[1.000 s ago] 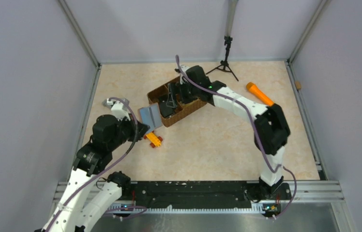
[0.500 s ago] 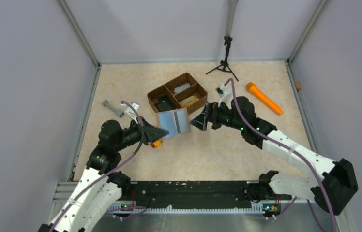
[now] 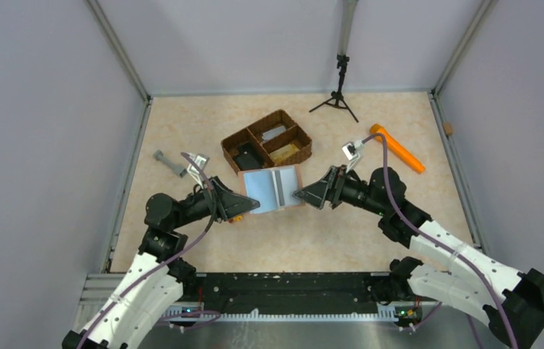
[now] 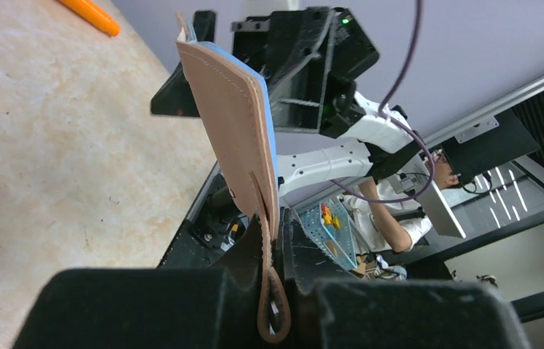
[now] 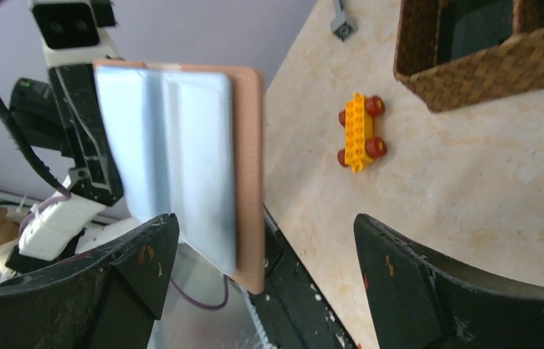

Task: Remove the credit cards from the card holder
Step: Place the card holder at the center of the board.

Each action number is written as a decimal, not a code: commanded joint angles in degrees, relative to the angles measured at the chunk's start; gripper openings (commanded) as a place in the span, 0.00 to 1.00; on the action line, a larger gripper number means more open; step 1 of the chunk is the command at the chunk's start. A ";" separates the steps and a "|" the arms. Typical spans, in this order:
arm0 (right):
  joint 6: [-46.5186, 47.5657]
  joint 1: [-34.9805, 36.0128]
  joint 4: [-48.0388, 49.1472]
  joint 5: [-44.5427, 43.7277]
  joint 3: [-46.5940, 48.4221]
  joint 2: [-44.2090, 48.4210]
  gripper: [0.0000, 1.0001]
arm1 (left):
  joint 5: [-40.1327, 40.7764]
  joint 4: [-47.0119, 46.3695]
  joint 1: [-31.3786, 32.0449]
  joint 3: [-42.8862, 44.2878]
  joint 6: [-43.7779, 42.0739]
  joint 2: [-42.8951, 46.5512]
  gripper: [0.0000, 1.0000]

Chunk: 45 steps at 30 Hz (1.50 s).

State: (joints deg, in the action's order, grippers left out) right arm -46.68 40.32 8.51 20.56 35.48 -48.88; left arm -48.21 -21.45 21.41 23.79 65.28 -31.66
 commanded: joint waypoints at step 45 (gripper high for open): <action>-1.77 0.63 9.00 -6.17 -22.28 -7.72 0.00 | 36.02 31.74 19.61 2.46 -27.39 -15.35 0.74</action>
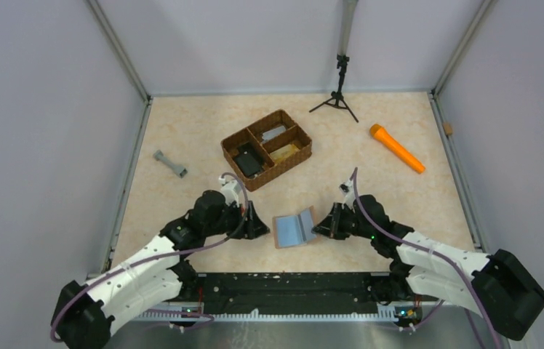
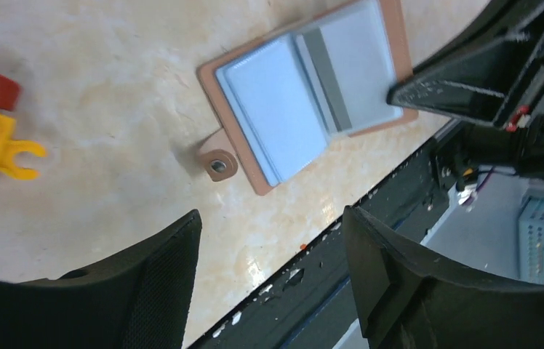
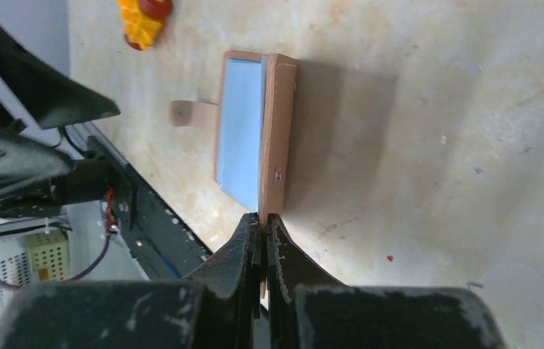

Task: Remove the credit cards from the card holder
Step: Place the card holder at the center of the board.

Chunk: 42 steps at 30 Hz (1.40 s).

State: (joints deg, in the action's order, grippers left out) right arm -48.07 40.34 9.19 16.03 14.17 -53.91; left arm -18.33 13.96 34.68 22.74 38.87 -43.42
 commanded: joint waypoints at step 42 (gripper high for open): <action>2.38 2.82 4.09 -0.05 -2.59 3.01 0.45 | 4.54 -22.57 16.04 13.73 4.75 -46.83 0.04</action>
State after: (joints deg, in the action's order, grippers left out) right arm -45.67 42.61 12.32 16.73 11.22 -54.28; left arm -15.53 -11.88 50.68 33.87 45.25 -88.88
